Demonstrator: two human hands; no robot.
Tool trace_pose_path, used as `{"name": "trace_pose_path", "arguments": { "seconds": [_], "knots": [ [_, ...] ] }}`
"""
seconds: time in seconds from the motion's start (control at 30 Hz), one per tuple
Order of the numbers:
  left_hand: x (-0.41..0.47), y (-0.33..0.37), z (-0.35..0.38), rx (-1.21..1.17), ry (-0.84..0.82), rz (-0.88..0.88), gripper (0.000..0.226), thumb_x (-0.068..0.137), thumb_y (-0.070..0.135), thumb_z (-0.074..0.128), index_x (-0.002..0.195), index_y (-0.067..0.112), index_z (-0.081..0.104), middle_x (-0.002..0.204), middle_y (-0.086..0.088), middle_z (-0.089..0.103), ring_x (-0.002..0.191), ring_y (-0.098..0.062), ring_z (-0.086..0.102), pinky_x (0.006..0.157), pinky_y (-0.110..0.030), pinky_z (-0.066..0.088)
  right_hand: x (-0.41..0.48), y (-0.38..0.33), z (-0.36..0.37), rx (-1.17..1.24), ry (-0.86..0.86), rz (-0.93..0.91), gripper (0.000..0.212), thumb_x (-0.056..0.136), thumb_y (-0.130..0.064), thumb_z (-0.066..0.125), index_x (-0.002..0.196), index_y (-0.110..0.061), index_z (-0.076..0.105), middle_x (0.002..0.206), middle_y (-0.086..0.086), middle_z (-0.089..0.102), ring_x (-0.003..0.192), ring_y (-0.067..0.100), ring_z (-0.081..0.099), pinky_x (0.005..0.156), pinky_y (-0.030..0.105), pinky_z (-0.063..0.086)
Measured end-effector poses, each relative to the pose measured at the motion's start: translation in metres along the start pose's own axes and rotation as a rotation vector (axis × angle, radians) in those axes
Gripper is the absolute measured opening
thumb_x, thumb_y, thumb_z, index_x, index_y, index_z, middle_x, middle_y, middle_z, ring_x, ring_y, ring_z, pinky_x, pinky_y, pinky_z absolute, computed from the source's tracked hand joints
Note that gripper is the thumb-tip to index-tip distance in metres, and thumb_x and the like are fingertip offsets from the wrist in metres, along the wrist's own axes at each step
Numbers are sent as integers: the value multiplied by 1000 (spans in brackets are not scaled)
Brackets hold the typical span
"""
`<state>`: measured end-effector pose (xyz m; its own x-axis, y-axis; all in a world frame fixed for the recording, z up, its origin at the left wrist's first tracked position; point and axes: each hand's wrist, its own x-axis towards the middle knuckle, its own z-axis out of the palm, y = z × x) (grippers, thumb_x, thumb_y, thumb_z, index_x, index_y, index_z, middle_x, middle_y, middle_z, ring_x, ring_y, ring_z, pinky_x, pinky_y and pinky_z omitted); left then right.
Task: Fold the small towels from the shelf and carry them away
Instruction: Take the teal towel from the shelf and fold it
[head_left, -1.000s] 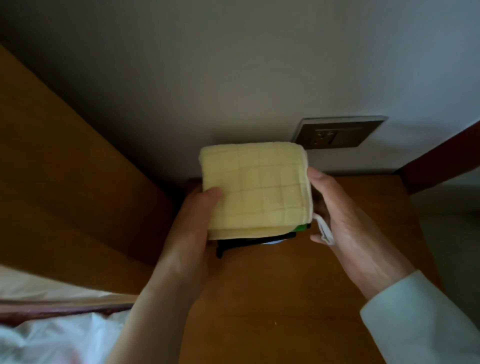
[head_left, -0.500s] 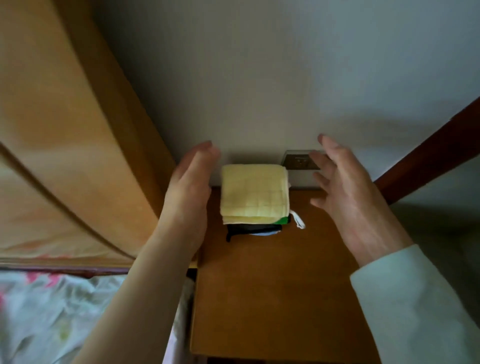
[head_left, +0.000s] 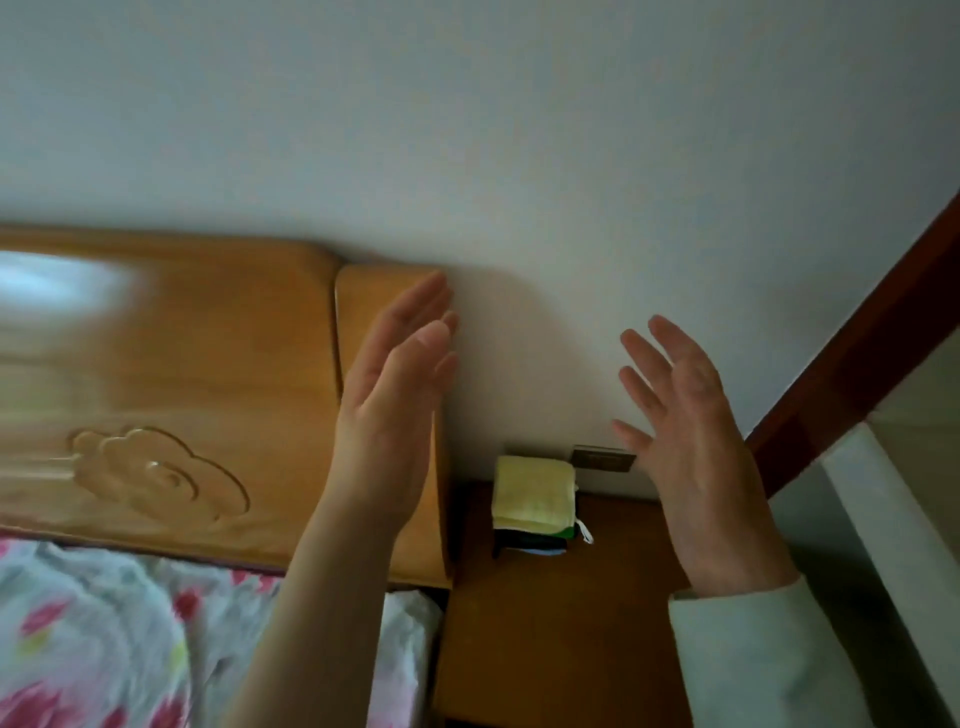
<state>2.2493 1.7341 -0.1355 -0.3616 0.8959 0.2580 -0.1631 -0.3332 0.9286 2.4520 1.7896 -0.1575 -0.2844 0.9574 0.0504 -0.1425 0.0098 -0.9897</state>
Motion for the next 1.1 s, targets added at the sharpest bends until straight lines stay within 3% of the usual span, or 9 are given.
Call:
{"name": "trace_pose_path", "arguments": {
  "seconds": [0.07, 0.17, 0.4, 0.5, 0.6, 0.73, 0.8, 0.97, 1.1],
  "knots": [
    [-12, 39, -1, -15, 31, 35, 52, 77, 37, 63, 128, 29, 63, 137, 4, 66, 132, -18, 60, 108, -41, 46, -16, -34, 13, 15, -39, -49, 94, 53, -93, 63, 137, -53, 48, 146, -28, 51, 138, -1, 45, 111, 41, 36],
    [-27, 88, -5, -22, 45, 84, 54, 77, 39, 61, 130, 29, 62, 141, 3, 64, 133, -18, 59, 106, -39, 46, -36, -68, 28, 49, -78, -97, 97, 54, -89, 66, 140, -47, 48, 147, -23, 52, 140, 2, 45, 114, 46, 34],
    [-61, 162, -25, 49, 80, 220, 56, 81, 39, 59, 137, 27, 57, 146, 2, 60, 135, -17, 57, 111, -44, 45, -56, -112, 70, 16, -191, -174, 79, 78, -74, 60, 147, -39, 46, 150, -18, 51, 140, 4, 46, 115, 49, 36],
    [-69, 169, -35, 51, 142, 260, 55, 81, 38, 59, 136, 27, 58, 145, 2, 61, 135, -17, 57, 112, -45, 44, -53, -121, 85, 34, -253, -222, 92, 62, -86, 64, 141, -41, 49, 146, -20, 55, 138, 3, 48, 110, 45, 40],
    [-80, 170, -43, 65, 214, 309, 53, 82, 37, 58, 134, 28, 60, 145, 2, 61, 136, -18, 56, 111, -46, 42, -46, -124, 99, 66, -360, -212, 92, 61, -86, 65, 139, -42, 50, 145, -21, 55, 138, 3, 48, 110, 43, 40],
    [-108, 175, -55, 121, 378, 348, 48, 80, 36, 58, 128, 33, 64, 144, 3, 62, 137, -19, 56, 111, -46, 42, -35, -121, 127, 88, -510, -166, 54, 91, -57, 54, 142, -38, 52, 146, -18, 55, 137, 4, 50, 115, 53, 39],
    [-127, 180, -63, 154, 475, 366, 48, 80, 36, 59, 128, 33, 64, 144, 3, 62, 137, -19, 56, 112, -48, 41, -37, -119, 144, 120, -566, -142, 46, 87, -55, 56, 132, -42, 57, 140, -18, 61, 133, 5, 54, 113, 54, 40],
    [-187, 201, -83, 221, 713, 417, 53, 78, 35, 60, 130, 27, 61, 142, 0, 64, 135, -22, 58, 110, -48, 43, -72, -114, 194, 186, -815, -166, 82, 64, -84, 64, 133, -42, 54, 144, -16, 58, 135, 9, 52, 106, 49, 43],
    [-251, 226, -96, 271, 890, 470, 53, 77, 34, 60, 129, 26, 62, 140, -1, 66, 133, -21, 60, 110, -47, 43, -113, -107, 242, 213, -1021, -143, 83, 63, -86, 63, 133, -43, 54, 142, -17, 59, 133, 10, 54, 106, 52, 43]
  ]
}}
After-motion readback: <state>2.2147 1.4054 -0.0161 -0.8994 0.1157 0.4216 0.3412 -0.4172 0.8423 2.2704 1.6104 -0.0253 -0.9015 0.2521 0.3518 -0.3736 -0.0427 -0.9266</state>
